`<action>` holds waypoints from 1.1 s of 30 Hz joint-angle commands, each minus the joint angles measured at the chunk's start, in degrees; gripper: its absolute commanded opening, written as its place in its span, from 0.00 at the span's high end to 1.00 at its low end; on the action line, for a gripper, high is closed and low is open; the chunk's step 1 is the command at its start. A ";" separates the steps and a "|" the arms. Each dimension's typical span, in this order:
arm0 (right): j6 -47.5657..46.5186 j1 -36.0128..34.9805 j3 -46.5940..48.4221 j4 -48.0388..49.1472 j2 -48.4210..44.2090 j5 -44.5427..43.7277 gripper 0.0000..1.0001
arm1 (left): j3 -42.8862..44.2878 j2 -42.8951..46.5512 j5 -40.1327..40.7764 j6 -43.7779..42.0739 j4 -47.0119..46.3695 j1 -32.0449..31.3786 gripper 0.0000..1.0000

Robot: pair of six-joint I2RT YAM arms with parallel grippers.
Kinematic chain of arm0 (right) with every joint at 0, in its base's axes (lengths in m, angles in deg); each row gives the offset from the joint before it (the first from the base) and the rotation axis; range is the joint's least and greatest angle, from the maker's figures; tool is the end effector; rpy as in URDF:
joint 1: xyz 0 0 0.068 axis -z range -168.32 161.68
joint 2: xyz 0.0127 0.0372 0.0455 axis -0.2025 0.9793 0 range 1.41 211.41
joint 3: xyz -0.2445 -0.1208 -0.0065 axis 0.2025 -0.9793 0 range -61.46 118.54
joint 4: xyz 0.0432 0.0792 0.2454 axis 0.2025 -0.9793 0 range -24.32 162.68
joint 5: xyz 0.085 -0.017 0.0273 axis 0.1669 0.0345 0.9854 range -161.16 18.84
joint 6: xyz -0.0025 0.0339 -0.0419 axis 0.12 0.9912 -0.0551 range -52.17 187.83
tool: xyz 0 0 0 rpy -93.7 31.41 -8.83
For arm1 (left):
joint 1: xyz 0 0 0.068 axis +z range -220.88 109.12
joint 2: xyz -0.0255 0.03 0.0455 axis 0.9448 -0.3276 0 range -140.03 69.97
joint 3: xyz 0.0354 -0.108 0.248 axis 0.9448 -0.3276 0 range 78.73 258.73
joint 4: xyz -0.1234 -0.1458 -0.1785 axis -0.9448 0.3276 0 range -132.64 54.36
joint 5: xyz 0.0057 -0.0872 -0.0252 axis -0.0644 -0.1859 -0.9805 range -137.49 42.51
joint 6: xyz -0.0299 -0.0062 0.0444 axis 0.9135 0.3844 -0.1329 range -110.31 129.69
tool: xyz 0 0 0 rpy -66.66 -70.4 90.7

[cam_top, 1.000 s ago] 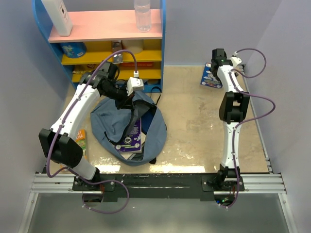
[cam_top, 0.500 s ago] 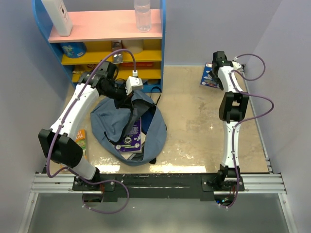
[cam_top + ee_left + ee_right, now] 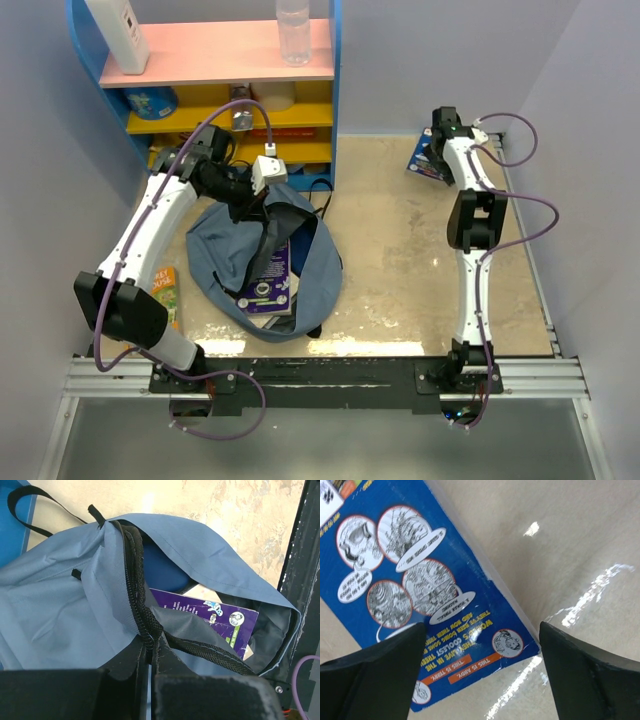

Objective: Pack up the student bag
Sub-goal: Move the book to the center of the board.

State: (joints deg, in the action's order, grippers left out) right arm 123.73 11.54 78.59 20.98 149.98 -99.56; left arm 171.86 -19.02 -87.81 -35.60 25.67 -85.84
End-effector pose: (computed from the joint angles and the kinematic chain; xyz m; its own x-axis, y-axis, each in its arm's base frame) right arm 0.5487 -0.0155 0.1828 -0.2928 0.7276 -0.6203 0.8499 0.4953 0.1797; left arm 0.2833 -0.0996 0.3639 -0.2783 0.6353 -0.7203 0.9481 0.3018 -0.1002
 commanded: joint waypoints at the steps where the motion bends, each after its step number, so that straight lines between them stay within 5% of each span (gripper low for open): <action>1: 0.35 -2.93 1.63 1.43 0.32 3.61 0.01 | 0.92 2.15 -2.22 -2.07 0.33 0.99 1.00; 7: 0.88 -4.08 -0.30 2.48 -0.48 4.76 0.04 | 1.19 2.94 -2.31 -1.99 0.59 1.07 1.00; 15: 2.02 -3.81 -8.21 5.56 -5.22 4.41 0.62 | 1.53 3.03 -2.57 -2.16 0.77 1.07 1.00; 33: -1.67 -3.73 -18.05 8.99 -12.25 6.78 1.00 | 2.06 4.09 -3.54 -1.20 0.94 1.07 1.00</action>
State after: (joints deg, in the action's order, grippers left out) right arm 124.06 7.91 64.36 29.35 141.69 -95.06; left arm 171.86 -17.66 -88.60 -36.39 26.42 -85.51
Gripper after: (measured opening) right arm 0.024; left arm 0.046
